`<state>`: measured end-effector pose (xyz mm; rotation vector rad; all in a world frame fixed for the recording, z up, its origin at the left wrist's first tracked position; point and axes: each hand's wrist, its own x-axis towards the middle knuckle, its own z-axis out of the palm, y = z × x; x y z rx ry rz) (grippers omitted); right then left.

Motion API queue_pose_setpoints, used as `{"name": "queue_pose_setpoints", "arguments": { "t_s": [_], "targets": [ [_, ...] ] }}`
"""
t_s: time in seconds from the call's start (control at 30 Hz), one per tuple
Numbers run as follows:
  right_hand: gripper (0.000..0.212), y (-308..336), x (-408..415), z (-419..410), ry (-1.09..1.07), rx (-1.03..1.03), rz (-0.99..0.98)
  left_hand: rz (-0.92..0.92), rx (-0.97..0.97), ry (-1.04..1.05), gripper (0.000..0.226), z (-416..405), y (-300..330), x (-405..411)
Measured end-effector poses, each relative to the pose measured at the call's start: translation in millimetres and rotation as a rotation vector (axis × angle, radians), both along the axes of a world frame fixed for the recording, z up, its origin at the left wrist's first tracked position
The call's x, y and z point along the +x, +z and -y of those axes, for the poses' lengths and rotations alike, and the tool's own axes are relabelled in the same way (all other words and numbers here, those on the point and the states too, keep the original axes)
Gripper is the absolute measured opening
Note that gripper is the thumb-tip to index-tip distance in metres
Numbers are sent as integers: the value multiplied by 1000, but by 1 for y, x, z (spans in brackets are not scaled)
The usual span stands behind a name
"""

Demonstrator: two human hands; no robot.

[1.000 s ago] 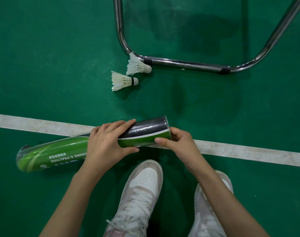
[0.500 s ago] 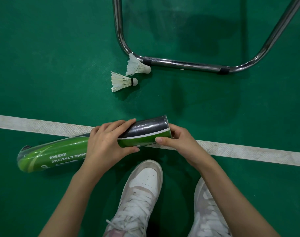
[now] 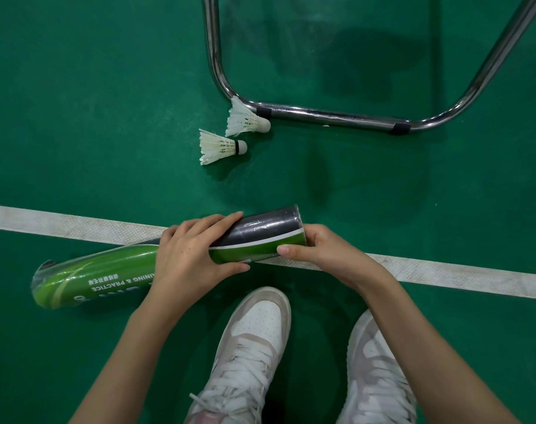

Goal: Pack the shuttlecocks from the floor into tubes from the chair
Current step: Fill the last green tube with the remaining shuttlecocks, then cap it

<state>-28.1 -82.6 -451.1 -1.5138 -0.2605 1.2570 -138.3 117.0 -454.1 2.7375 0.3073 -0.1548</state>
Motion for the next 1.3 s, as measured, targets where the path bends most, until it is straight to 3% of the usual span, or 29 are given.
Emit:
{"name": "queue_pose_setpoints", "arguments": {
  "t_s": [0.17,0.3,0.53,0.7,1.0,1.17,1.3],
  "targets": [
    [36,2,7,3,-54,-24,107,-16,-3,17,81,-1,-2,3],
    [26,12,27,10,-5,-112,215,-34,-10,27,82,-1,-2,5],
    [22,11,74,-15,120,-301,602,-87,-22,57,83,-2,-3,11],
    [21,-14,96,-45,7,-196,641,-116,-18,42,84,-1,-5,12],
    [51,-36,128,-82,-107,-229,636,-108,-32,37,82,-3,-6,13],
    [59,-39,140,-106,-45,-189,688,-91,-31,43,83,-6,-6,15],
    [58,-51,150,-120,-28,-270,801,-71,-32,48,83,-8,-6,15]
  ]
}}
